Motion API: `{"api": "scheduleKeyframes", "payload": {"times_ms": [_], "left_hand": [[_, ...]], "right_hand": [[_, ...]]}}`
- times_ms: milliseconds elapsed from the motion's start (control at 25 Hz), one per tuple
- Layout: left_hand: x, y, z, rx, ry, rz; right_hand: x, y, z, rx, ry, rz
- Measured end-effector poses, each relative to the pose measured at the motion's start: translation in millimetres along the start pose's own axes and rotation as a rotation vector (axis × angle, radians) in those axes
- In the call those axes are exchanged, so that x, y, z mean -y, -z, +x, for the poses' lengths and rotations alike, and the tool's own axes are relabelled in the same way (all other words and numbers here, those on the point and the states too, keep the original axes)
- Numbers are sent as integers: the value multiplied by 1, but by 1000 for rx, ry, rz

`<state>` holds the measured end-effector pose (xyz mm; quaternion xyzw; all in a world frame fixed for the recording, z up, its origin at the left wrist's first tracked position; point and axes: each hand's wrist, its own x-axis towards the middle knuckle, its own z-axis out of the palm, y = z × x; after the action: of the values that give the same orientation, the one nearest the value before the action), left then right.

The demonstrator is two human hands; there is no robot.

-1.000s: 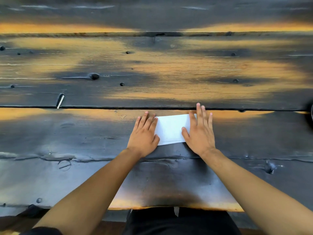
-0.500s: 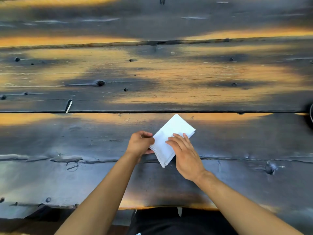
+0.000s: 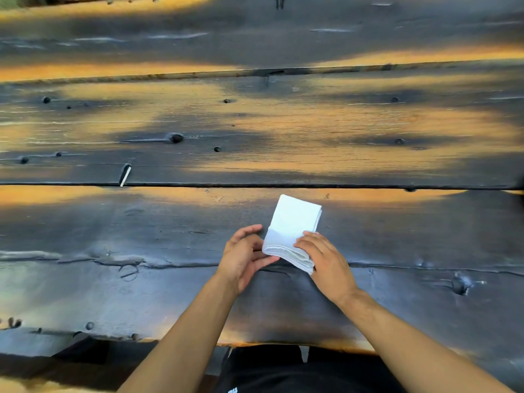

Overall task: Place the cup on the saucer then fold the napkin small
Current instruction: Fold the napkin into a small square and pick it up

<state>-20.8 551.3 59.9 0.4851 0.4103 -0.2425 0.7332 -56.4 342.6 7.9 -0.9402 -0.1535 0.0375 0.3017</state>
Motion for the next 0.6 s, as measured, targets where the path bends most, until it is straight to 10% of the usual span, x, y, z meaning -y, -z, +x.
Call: {"api": "scheduleKeyframes", "payload": {"times_ms": [280,600], "left_hand": [[5,28,19,195,-887,1275],[-11,10,40,310,-940,1209]], "right_hand": [[-7,8,0,-51,-100,141],[-19,18,14,70,-338,236]]}}
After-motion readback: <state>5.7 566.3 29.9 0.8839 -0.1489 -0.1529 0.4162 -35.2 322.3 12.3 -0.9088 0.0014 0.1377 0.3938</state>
